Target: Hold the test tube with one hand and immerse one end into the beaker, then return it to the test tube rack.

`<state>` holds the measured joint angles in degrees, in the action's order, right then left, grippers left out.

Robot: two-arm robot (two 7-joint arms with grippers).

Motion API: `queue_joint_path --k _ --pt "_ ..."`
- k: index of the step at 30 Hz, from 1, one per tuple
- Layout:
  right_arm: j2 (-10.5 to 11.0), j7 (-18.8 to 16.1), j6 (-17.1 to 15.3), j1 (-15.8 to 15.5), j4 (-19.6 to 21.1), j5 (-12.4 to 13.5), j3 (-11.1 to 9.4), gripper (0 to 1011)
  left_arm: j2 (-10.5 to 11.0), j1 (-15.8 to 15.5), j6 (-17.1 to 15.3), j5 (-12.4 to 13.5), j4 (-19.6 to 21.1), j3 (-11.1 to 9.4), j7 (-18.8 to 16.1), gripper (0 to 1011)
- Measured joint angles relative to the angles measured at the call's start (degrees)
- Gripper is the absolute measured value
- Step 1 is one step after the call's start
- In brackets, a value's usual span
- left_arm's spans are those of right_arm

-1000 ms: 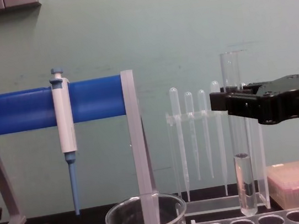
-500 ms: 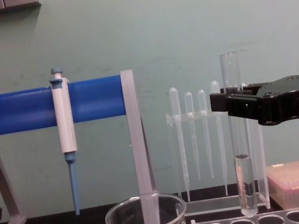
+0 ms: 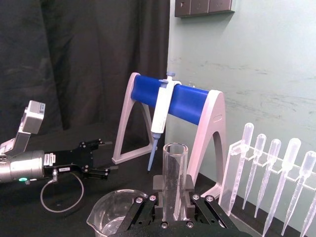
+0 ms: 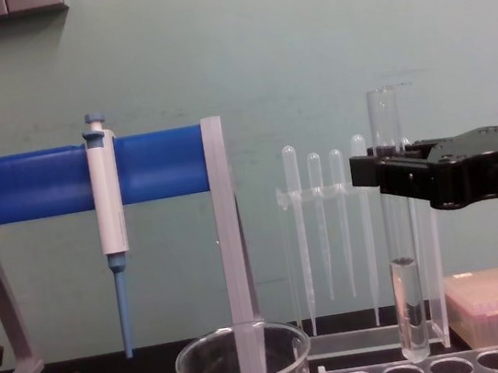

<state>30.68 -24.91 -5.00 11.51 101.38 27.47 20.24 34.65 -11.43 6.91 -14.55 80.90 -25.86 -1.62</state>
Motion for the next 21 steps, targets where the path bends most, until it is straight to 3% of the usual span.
queue_joint_path --k 21 --pt "0.0 -0.04 0.01 0.0 0.0 0.0 0.0 227 0.0 0.0 0.0 0.0 0.0 0.0 0.0 1000"
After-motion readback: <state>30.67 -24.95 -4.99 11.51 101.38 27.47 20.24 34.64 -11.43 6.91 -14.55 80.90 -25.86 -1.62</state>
